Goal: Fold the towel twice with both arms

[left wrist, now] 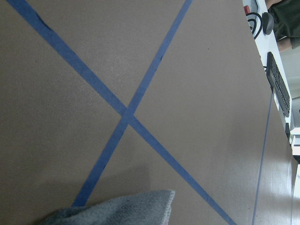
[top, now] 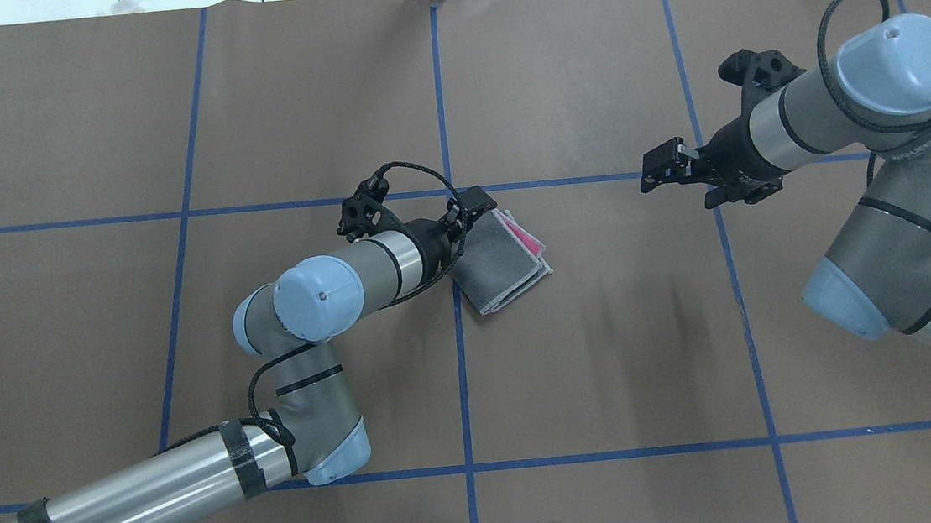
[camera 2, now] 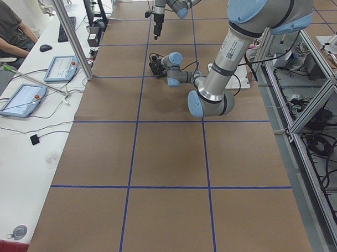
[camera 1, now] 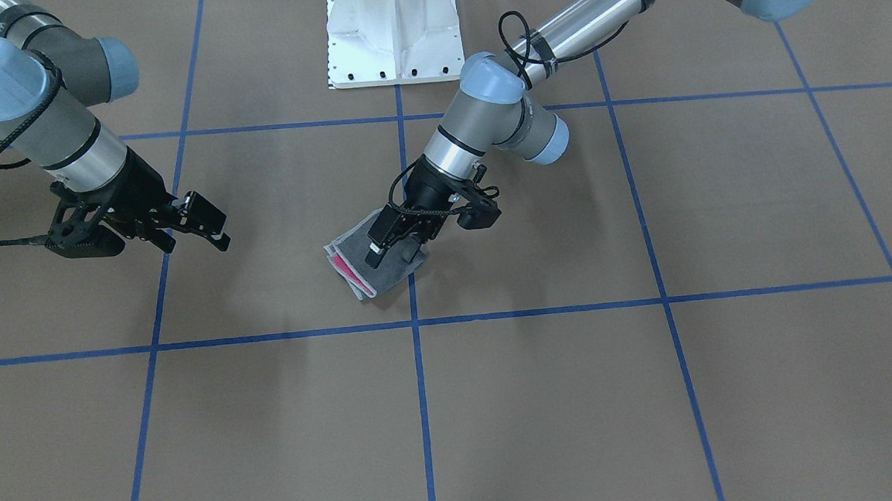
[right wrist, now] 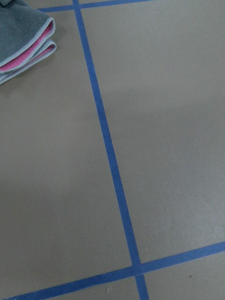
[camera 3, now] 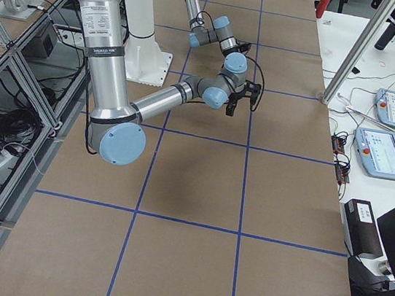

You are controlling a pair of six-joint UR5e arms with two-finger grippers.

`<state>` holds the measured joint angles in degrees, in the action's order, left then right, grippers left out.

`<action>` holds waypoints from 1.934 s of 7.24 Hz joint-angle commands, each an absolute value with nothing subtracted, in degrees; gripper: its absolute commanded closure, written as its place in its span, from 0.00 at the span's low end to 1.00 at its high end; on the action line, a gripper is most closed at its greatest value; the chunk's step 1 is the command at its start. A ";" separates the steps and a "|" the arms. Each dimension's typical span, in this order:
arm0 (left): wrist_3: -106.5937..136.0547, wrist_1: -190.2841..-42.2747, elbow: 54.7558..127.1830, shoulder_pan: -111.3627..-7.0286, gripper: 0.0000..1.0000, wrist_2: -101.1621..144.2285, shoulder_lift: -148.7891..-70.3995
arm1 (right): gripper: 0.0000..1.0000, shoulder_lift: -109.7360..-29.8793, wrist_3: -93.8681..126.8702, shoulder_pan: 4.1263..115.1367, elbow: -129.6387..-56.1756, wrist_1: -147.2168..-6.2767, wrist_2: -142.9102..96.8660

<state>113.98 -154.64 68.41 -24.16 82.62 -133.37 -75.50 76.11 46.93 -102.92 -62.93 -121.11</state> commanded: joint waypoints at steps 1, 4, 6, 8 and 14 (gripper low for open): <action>113.99 -154.42 68.47 -23.91 0.00 82.62 -133.24 | 0.00 -75.59 76.11 46.93 -103.01 -62.93 -121.11; 114.08 -154.42 72.32 -23.82 0.00 82.62 -132.98 | 0.00 -75.59 76.11 46.85 -102.75 -62.93 -121.11; 114.17 -154.42 71.46 -22.86 0.00 82.53 -132.98 | 0.00 -75.76 76.11 46.84 -102.74 -62.93 -121.11; 114.08 -154.42 70.75 -22.76 0.00 82.53 -132.98 | 0.00 -75.76 76.11 46.85 -102.74 -62.93 -121.11; 113.73 -150.24 76.86 -24.34 0.00 86.29 -131.59 | 0.00 -75.94 76.11 47.54 -102.92 -62.93 -121.11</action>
